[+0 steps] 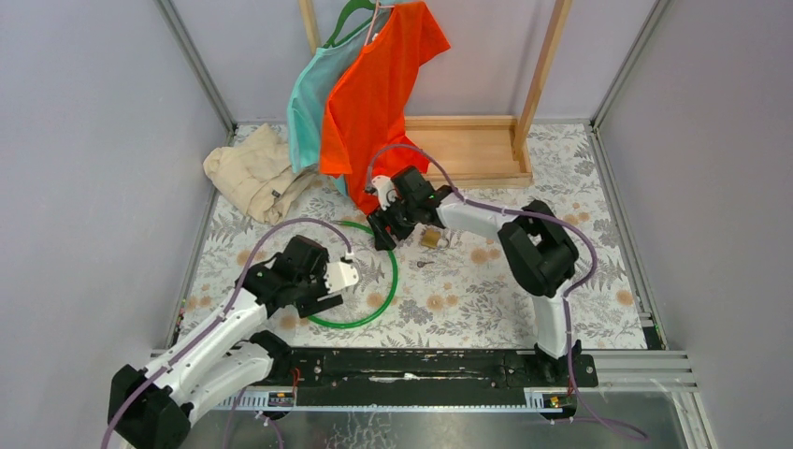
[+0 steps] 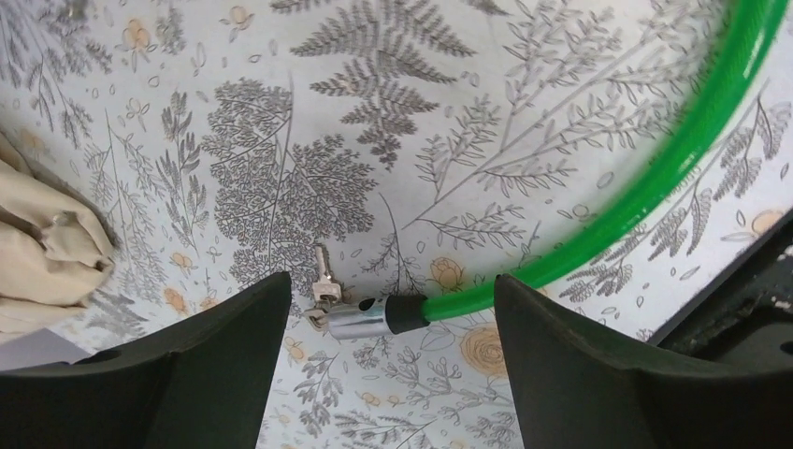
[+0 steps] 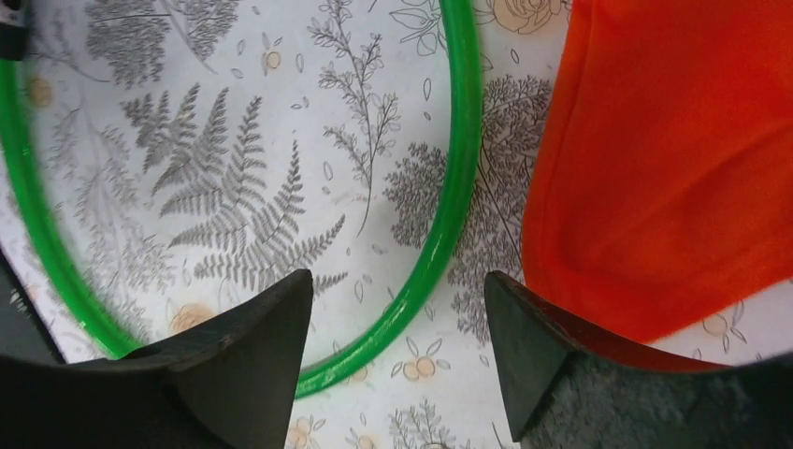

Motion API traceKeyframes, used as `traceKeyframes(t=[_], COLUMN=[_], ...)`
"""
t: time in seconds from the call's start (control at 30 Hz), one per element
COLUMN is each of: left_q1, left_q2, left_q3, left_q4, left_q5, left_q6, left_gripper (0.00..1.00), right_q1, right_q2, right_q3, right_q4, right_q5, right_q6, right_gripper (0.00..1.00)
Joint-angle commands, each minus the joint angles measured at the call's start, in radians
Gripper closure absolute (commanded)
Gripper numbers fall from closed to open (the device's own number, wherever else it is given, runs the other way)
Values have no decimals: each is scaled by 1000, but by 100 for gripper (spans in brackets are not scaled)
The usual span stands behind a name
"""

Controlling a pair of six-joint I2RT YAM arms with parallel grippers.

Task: Lock with the key
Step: Adjust the lock at the center of the board, then pick up the lock from the center of the board.

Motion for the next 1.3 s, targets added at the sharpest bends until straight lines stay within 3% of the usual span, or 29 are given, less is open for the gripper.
traceKeyframes(t=[0.0, 0.2, 0.37, 0.67, 0.83, 1.0, 1.27], left_q1=[119, 250, 335, 430, 458, 459, 458], left_q2=[3, 12, 16, 67, 96, 135, 177], left_q3=[45, 73, 83, 87, 90, 112, 133], left_q4=[91, 167, 194, 184, 192, 202, 196], left_q5=[171, 266, 287, 268, 224, 219, 260], left_q6=[-38, -117, -183, -292, -306, -297, -251], left_gripper=[13, 12, 11, 10, 10, 10, 10], right_q1=[32, 57, 85, 115, 115, 112, 59], right_q2=[72, 146, 185, 188, 124, 40, -159], right_q3=[110, 181, 205, 160, 107, 52, -81], right_q4=[-63, -85, -85, -22, -10, -6, 37], right_q5=[107, 156, 222, 362, 407, 408, 351], right_q6=[1, -41, -74, -129, -123, -80, 16], right_gripper=[28, 36, 40, 58, 67, 99, 100])
